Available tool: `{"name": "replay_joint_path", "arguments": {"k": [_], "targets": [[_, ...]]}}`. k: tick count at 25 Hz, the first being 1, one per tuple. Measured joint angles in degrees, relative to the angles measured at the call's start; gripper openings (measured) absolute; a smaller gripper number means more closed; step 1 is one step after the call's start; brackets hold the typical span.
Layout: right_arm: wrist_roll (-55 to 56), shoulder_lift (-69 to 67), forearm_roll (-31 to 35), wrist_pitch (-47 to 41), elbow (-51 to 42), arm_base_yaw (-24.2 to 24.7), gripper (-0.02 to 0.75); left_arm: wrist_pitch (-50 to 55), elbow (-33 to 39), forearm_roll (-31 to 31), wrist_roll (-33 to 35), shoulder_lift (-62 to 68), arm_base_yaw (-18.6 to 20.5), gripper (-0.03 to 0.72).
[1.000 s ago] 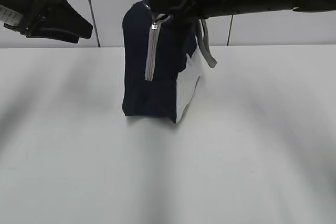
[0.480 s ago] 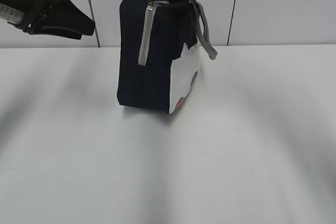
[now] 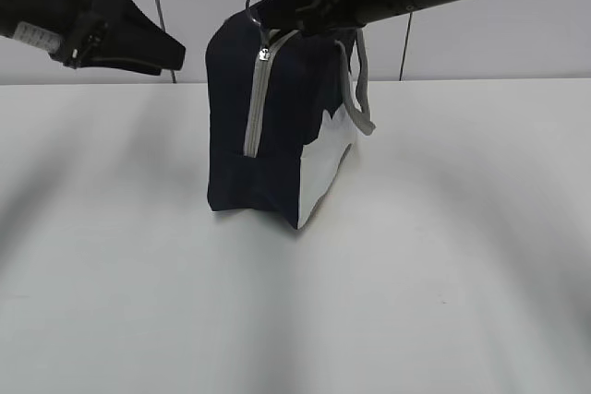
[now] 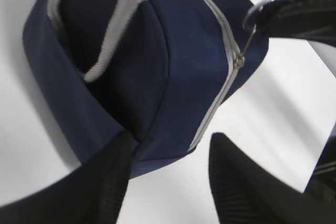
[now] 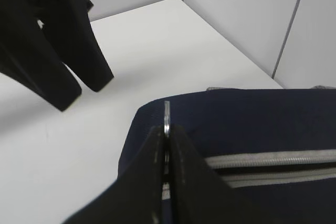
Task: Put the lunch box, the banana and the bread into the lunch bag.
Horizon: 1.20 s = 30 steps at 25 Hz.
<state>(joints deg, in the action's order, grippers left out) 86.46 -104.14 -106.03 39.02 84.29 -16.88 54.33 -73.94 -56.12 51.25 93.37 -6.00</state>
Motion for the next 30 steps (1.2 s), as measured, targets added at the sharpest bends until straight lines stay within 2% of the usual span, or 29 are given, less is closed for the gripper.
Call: {"name": "replay_joint_path", "arguments": {"k": [5,11,18,25,30], "targets": [[0.60,0.00,-0.81,0.54,0.00,0.00,-0.016,3.03,0.00,-5.71,10.53,4.06,0.00,0.419],[0.83,0.00,-0.95,0.54,0.00,0.00,-0.016,2.87,0.00,-12.93,19.74,6.58,0.00,0.431],[0.83,0.00,-1.08,0.61,0.05,0.00,-0.016,2.83,0.00,-16.73,21.84,10.57,-0.06,0.417],[0.95,0.00,-1.21,0.61,0.05,0.00,-0.016,1.55,0.00,-17.39,23.88,11.01,-2.27,0.399],[0.93,0.00,-1.21,0.61,0.05,0.00,-0.016,0.09,0.00,-17.34,24.08,11.01,-2.61,0.359]]}}
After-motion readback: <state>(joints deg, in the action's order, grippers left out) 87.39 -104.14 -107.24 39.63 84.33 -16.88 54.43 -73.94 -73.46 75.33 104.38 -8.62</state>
